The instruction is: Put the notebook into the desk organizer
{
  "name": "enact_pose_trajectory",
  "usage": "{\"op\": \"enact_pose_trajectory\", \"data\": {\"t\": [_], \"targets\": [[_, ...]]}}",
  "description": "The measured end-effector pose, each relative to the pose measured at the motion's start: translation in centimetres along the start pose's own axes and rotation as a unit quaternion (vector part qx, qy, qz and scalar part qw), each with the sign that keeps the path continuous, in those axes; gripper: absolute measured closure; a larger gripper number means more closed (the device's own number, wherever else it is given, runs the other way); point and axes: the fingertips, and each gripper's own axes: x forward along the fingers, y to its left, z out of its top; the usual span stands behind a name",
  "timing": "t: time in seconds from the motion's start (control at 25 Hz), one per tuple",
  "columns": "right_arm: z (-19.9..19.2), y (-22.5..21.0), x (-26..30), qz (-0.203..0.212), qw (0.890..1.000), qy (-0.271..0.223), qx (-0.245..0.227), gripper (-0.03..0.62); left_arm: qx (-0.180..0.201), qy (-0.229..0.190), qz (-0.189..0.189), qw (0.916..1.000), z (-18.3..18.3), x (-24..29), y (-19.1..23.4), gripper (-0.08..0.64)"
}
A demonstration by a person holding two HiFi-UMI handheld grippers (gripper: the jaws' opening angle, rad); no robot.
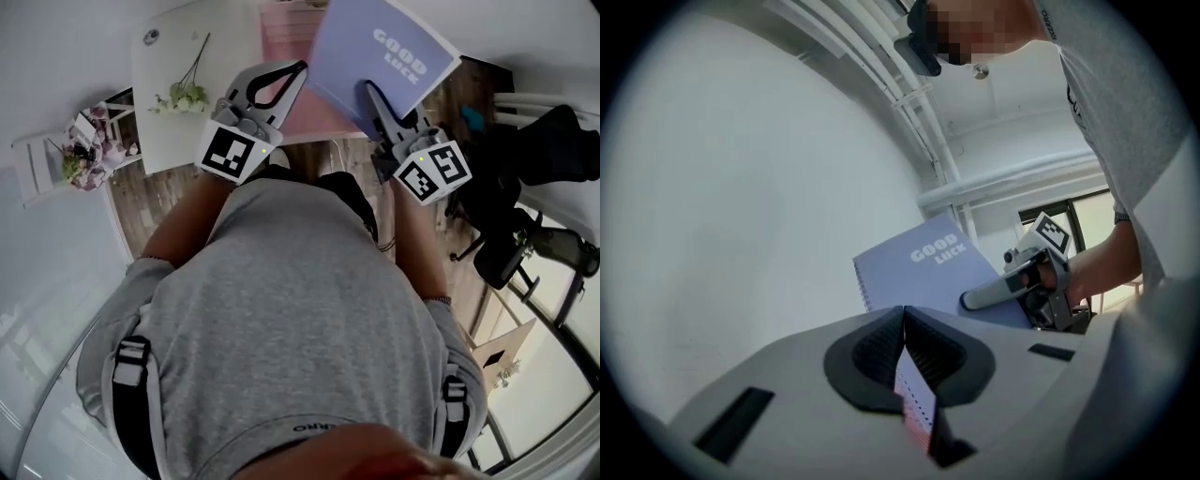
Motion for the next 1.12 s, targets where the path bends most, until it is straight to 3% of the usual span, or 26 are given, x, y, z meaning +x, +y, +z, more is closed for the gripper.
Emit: {"op": "enact_pose_trajectory", "data": {"t": [0.2,0.4,0.76,1.12], "targets": [[-0.8,-1.8,2.0,0.058,0.994,0.037,0.089,0.552,-0.003,0.017,0.033,0.9993,-1.1,0.8,1.1,0.540],[-2.5,-3.7,4.1,0.105,0.980,0.101,0.132,0.551,0.004,0.032,0.091,0.9953,-1.5,1.2,1.6,0.540],[-4.9,-3.4,7.6,0.186,0.936,0.182,0.236,0.551,-0.006,0.049,0.183,0.9818,-2.3,-0.1,3.0,0.540],[-7.4,-2.5,8.8,0.204,0.905,0.253,0.274,0.548,-0.007,0.055,0.225,0.9728,-2.3,-1.5,2.6,0.540]]}}
